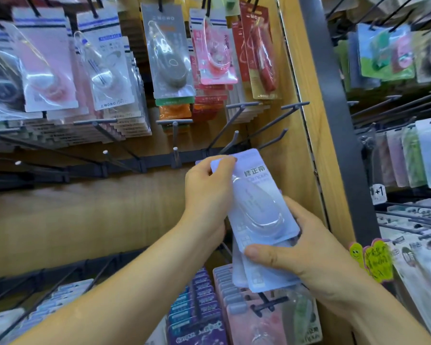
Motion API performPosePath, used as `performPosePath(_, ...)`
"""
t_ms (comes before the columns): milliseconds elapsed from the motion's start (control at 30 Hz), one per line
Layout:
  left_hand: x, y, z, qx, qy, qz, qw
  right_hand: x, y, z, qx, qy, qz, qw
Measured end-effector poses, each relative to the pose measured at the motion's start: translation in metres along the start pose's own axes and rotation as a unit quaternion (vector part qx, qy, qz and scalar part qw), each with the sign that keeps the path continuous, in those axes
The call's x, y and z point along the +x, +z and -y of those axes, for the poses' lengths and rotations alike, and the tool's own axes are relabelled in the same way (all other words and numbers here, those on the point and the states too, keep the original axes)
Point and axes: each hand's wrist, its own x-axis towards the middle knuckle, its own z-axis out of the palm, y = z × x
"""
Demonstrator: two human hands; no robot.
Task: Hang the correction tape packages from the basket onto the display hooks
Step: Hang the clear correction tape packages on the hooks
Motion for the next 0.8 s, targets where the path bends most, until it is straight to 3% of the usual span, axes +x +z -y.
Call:
performPosePath(67, 0.0, -0.006, -0.007, -0.011, 0.013, -0.011, 1.0, -0.006, -0.008, 0.004, -0.013, 0.012, -0.019, 1.0)
performPosePath(233, 0.002, -0.009, -0.024, -0.01, 0.069, 0.001, 0.998, -0.013, -0.021, 0.005, -0.132, -0.003, -0.167, 0.977)
performPosePath(500, 0.012, 0.0, -0.029, 0.025, 0.11, 0.005, 0.994, -0.015, -0.015, 0.008, -0.123, -0.037, -0.162, 0.978)
performPosePath(800, 0.021, 0.008, -0.03, 0.056, 0.058, 0.03, 0.996, 0.0, -0.014, 0.012, -0.155, -0.038, -0.138, 0.977)
